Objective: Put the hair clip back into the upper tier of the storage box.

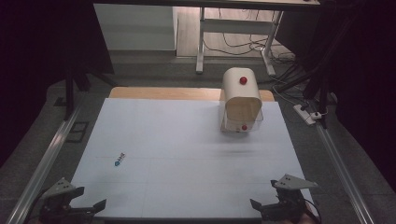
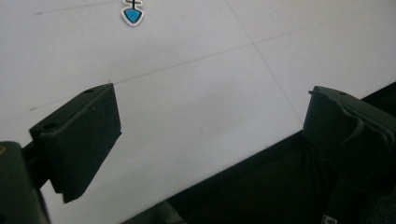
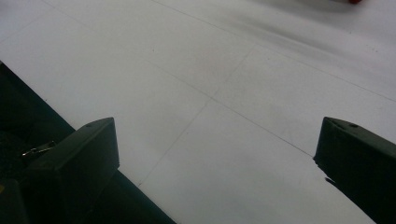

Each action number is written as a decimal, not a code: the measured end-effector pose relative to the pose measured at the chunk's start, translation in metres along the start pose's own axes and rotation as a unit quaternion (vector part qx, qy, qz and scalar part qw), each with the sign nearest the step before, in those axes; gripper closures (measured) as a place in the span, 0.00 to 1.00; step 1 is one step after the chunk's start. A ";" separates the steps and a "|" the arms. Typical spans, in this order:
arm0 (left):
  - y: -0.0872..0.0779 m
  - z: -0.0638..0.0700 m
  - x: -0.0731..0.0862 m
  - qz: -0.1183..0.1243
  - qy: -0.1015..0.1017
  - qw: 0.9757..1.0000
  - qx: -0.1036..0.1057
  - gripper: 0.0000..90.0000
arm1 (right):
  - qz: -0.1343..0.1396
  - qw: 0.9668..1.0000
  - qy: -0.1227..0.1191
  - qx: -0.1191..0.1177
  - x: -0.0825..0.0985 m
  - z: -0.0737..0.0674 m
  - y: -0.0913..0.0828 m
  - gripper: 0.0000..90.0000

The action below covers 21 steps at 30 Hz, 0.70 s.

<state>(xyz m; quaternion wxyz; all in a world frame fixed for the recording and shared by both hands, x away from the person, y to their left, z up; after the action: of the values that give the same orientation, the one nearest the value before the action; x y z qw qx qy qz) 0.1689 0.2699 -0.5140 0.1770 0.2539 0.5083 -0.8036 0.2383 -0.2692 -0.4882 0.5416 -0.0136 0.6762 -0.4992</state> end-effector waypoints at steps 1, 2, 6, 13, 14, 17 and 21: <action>0.000 0.000 0.000 0.000 0.000 1.000 0.000 0.05 | 0.000 1.000 0.000 0.000 0.000 0.000 0.000 0.00; 0.001 0.000 -0.002 0.009 0.002 1.000 0.004 0.04 | 0.000 1.000 0.000 0.000 0.000 0.000 0.000 0.00; 0.004 0.000 -0.004 0.000 -0.003 1.000 0.009 0.04 | 0.000 1.000 0.000 -0.001 0.000 0.000 0.000 0.00; 0.014 0.001 -0.009 -0.024 0.021 0.999 -0.009 0.03 | -0.001 1.000 0.000 -0.002 0.000 0.000 0.001 0.00; 0.016 0.001 -0.010 -0.025 0.023 0.999 -0.011 0.03 | -0.001 1.000 0.000 -0.002 0.000 0.000 0.000 0.00; 0.020 0.000 -0.014 -0.028 0.024 0.999 -0.017 0.03 | -0.001 1.000 0.000 -0.003 0.000 0.000 0.001 0.00; 0.026 -0.005 -0.022 -0.021 0.017 1.000 -0.016 0.03 | -0.003 1.000 0.000 -0.003 0.000 0.000 0.001 0.00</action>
<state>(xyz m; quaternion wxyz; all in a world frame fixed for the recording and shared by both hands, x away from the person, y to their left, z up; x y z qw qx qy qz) 0.2015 0.2640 -0.5214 0.1556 0.2540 0.5293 -0.7944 0.2385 -0.2689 -0.4887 0.5404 -0.0173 0.6772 -0.4990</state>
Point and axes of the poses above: each handheld gripper's, and its own axes: y roughly forward along the jaws, x roughly out of its underside, z roughly to its right, the point moved 5 cm from there along y, roughly forward along the jaws, and after that the axes turned 11 degrees about -y, right-handed, at the moved point
